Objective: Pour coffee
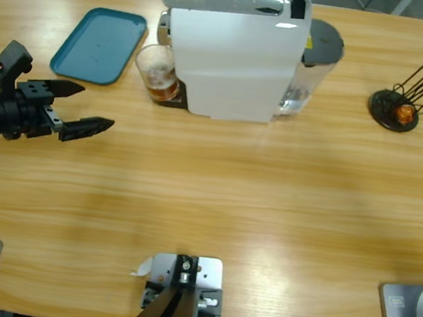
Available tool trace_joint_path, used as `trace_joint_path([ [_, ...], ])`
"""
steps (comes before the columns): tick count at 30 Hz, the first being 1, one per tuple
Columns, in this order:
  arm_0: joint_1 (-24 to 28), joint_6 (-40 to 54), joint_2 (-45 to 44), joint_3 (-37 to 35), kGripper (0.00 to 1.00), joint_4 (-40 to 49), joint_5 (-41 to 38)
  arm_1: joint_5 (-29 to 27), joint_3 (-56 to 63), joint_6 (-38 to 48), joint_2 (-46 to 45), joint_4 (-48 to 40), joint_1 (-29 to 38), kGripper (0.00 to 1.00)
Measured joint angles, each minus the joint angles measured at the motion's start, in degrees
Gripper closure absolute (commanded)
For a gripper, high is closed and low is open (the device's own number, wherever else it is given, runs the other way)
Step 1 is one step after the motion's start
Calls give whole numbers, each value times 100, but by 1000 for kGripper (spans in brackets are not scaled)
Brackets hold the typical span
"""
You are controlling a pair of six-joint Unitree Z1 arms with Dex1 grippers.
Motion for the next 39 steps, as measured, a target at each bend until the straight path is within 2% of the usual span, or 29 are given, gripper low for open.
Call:
trace_joint_path([
  [15, 0, 0, 1, 0, 0, -2, 0, -186, 110, 144, -133, 62, 288, 1000],
  [20, 0, 0, 1, 0, 0, -2, -1, -714, -884, 66, -169, 526, 294, 1000],
  [25, 0, 0, 1, 0, 0, -4, -1, -818, -1521, 6, -277, 818, 294, 1000],
  [29, 0, 0, 2, 0, 0, -4, -1, -798, -1149, 112, -293, 775, 468, 1000],
  [39, 0, 0, 37, 0, 0, -4, -1, -580, 578, 402, -781, -14, 718, 1000],
])
